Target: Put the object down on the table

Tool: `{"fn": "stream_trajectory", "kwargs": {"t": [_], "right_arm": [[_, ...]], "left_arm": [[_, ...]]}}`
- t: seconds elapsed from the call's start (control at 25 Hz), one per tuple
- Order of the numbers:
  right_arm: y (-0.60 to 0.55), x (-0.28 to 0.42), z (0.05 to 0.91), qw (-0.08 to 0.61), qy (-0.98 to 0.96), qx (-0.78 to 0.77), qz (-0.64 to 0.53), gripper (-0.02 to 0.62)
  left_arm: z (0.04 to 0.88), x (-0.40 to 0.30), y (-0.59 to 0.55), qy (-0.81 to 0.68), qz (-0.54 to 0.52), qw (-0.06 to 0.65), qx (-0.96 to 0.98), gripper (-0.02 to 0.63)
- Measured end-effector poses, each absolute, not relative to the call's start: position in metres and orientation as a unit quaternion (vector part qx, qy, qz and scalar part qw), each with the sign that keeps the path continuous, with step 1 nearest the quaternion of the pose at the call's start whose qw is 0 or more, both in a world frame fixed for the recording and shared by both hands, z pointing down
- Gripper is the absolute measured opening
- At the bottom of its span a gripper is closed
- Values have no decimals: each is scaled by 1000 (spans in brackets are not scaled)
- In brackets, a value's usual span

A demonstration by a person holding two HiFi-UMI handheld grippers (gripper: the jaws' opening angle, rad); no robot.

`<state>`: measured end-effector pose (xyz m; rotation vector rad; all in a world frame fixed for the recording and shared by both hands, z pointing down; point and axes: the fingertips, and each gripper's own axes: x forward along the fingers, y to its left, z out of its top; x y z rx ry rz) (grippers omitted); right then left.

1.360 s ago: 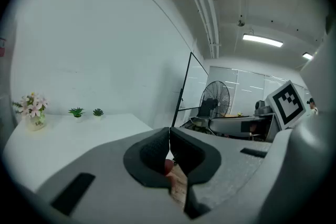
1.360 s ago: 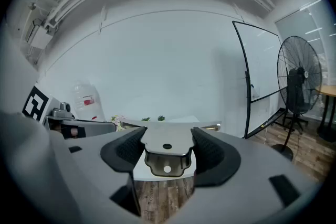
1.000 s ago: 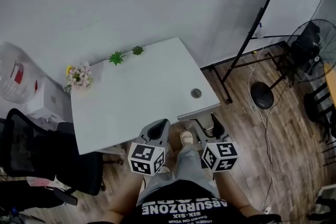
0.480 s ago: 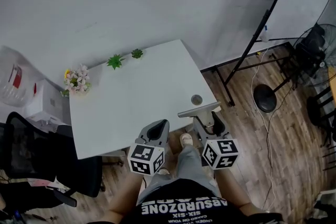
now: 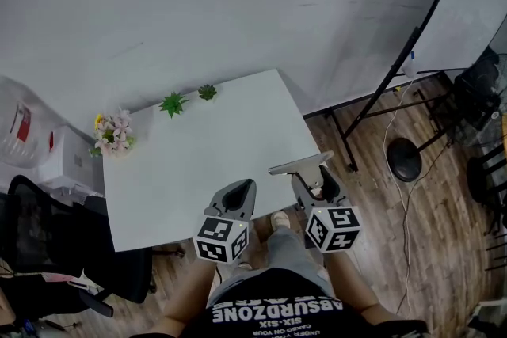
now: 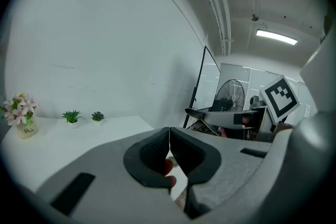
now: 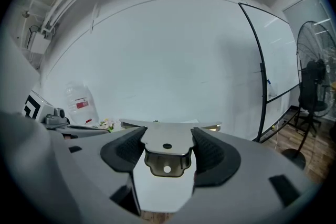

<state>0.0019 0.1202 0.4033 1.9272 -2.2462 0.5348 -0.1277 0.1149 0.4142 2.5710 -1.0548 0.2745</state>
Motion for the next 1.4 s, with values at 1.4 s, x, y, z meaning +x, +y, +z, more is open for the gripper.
{"fn": "stream_trajectory", "kwargs": {"t": [1.4], "right_arm": [[-56, 47, 413, 76, -773, 605, 176, 284]], "left_arm": [[435, -81, -14, -419, 116, 195, 879, -2]]}}
